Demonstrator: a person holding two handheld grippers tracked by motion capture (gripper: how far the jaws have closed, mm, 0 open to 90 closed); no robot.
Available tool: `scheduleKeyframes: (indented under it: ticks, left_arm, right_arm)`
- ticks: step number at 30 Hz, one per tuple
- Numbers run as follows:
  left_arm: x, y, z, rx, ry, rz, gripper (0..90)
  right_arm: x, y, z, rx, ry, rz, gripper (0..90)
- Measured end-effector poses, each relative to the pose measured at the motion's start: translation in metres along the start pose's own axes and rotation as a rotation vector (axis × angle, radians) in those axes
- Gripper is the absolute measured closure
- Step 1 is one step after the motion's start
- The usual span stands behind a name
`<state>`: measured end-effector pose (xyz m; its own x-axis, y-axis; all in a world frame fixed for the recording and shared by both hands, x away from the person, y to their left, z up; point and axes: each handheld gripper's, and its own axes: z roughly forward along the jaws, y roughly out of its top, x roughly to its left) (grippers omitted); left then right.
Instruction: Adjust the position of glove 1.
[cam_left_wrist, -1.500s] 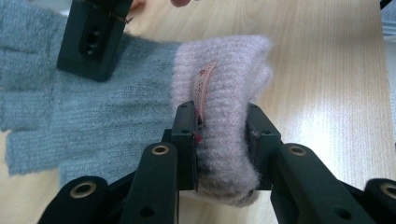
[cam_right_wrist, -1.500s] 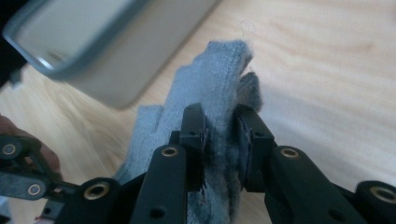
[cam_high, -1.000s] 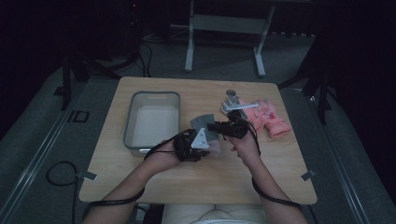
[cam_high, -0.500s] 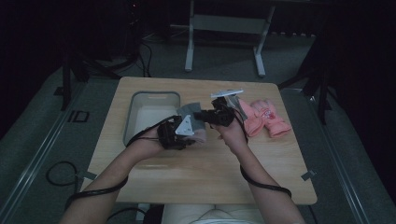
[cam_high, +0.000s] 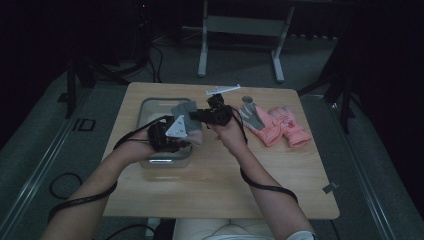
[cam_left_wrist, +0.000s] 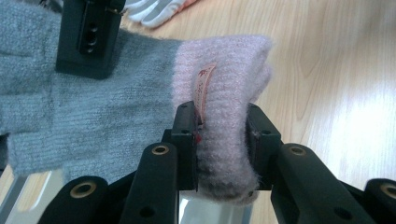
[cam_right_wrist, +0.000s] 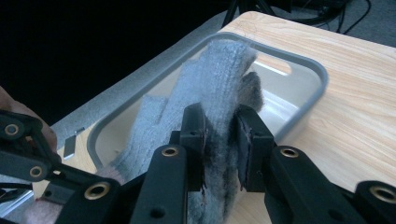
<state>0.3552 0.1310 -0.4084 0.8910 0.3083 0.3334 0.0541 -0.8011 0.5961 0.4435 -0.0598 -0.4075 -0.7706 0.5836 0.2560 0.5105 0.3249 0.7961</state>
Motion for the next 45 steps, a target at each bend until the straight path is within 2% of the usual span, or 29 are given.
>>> scheduleKeyframes:
  ticks: [2, 4, 6, 13, 18, 20, 22, 24, 27, 30, 32, 39, 42, 43, 45]
  left_arm:
    - [0.006, -0.006, -0.002, 0.002, -0.01, -0.016, 69.5]
    - [0.013, -0.013, -0.006, 0.022, -0.014, -0.008, 69.4]
    - [0.014, -0.015, -0.007, 0.029, -0.01, -0.001, 69.3]
    - [0.029, -0.039, -0.009, 0.036, -0.006, -0.008, 69.2]
    - [0.037, -0.051, 0.003, 0.075, -0.02, -0.021, 69.2]
    - [0.038, -0.055, 0.009, 0.099, -0.024, -0.008, 69.2]
    - [0.039, -0.059, 0.015, 0.106, -0.043, -0.013, 69.2]
    - [0.038, -0.063, 0.023, 0.127, -0.04, -0.002, 69.2]
    - [0.037, -0.068, 0.033, 0.143, -0.048, -0.004, 69.0]
    - [0.039, -0.075, 0.044, 0.141, -0.062, -0.019, 69.0]
    - [0.041, -0.077, 0.048, 0.157, -0.068, -0.011, 69.0]
    - [0.039, -0.081, 0.062, 0.175, -0.09, 0.008, 69.2]
    - [0.041, -0.082, 0.067, 0.195, -0.098, 0.029, 69.1]
    - [0.042, -0.082, 0.069, 0.224, -0.091, 0.041, 69.1]
    - [0.042, -0.082, 0.072, 0.234, -0.101, 0.038, 69.0]
  right_arm:
    - [0.002, 0.004, 0.007, 0.004, 0.006, 0.004, 75.0]
    - [0.005, 0.009, 0.018, 0.009, 0.008, -0.002, 74.9]
    - [0.006, 0.011, 0.021, 0.007, 0.01, -0.001, 74.9]
    - [0.011, 0.018, 0.046, 0.008, 0.012, -0.005, 74.9]
    - [0.008, 0.018, 0.066, 0.024, -0.001, 0.004, 74.9]
    - [0.005, 0.015, 0.073, 0.04, 0.001, 0.016, 74.9]
    - [0.002, 0.011, 0.079, 0.053, -0.003, 0.025, 74.8]
    - [-0.001, 0.006, 0.085, 0.064, -0.007, 0.029, 74.8]
    - [-0.005, 0.0, 0.095, 0.088, -0.009, 0.043, 74.7]
    - [-0.007, -0.003, 0.104, 0.109, -0.019, 0.037, 74.5]
    - [-0.009, -0.005, 0.109, 0.124, -0.026, 0.044, 74.4]
    - [-0.015, -0.009, 0.119, 0.178, -0.032, 0.044, 73.0]
    - [-0.016, -0.009, 0.121, 0.19, -0.044, 0.044, 68.5]
    - [-0.016, -0.009, 0.121, 0.189, -0.049, 0.045, 67.0]
    - [-0.016, -0.008, 0.12, 0.187, -0.058, 0.037, 66.1]
